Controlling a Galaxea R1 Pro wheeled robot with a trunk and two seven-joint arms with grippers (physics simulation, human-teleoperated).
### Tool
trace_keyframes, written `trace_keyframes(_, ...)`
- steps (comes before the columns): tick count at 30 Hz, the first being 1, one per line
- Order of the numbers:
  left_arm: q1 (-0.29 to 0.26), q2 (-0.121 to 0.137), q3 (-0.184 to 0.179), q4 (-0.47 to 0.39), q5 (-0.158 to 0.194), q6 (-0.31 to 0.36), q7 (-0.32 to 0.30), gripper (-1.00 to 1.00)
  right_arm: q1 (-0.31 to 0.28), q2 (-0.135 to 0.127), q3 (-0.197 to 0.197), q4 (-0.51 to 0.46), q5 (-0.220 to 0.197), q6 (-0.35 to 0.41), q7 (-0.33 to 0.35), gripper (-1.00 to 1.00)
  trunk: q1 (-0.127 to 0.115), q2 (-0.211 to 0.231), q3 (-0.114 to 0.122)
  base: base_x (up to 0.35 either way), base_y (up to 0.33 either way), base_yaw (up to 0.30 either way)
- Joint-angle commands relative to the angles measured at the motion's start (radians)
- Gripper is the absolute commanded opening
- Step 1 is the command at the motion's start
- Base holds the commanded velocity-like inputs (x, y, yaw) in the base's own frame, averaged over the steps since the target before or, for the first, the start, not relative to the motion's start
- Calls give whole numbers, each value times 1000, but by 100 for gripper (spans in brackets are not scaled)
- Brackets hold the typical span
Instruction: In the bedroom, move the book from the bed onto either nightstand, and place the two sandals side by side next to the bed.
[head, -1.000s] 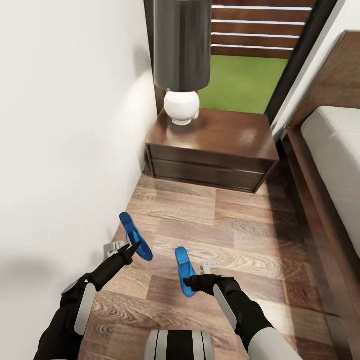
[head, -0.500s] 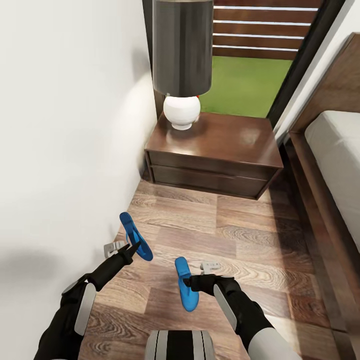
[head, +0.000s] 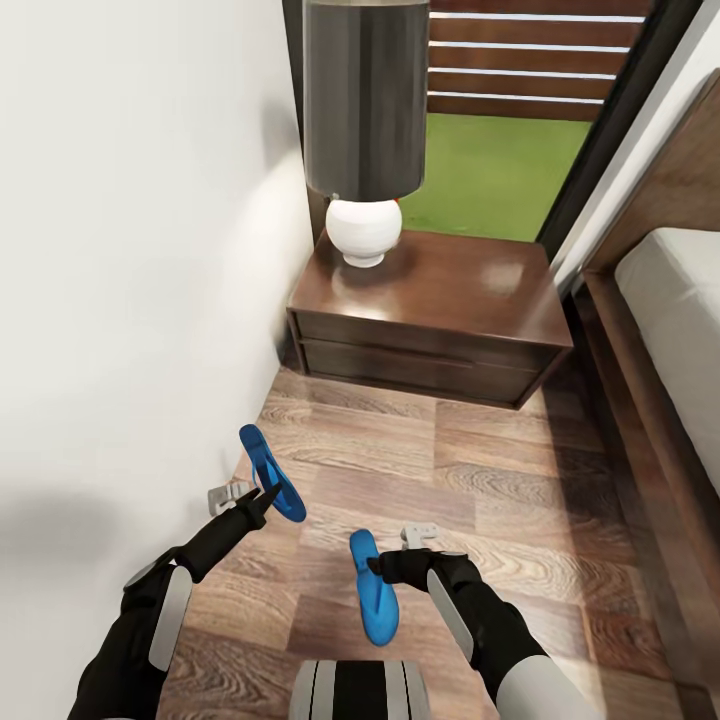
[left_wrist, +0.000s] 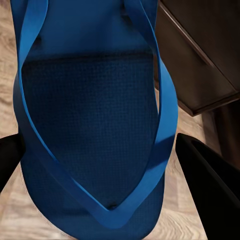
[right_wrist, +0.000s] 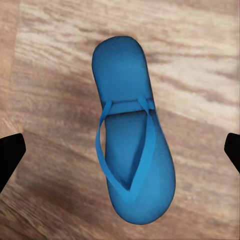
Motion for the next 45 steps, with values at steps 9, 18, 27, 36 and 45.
trace_keyframes(9, -1, -1, 1, -1, 7, 9, -4, -100, 0, 0, 1, -1, -3, 5, 0, 100, 0, 0, -1, 16, 0, 0)
trace_keyframes(18, -1, -1, 1, 0, 7, 8, -4, -100, 0, 0, 1, -1, -3, 5, 0, 100, 0, 0, -1, -32, 76, 0)
trace_keyframes(27, -1, -3, 1, 0, 7, 7, -2, -100, 0, 0, 1, -1, -3, 5, 0, 100, 0, 0, -1, -8, 17, 0)
trace_keyframes(36, -1, -3, 1, 0, 7, 7, 1, -100, 0, 0, 1, -1, -3, 5, 0, 100, 3, -2, -28, 0, 0, 0)
trace_keyframes(45, -1, -3, 0, 0, 7, 7, 1, -100, 0, 0, 1, -1, -3, 5, 0, 100, 7, -4, -62, 0, 0, 0)
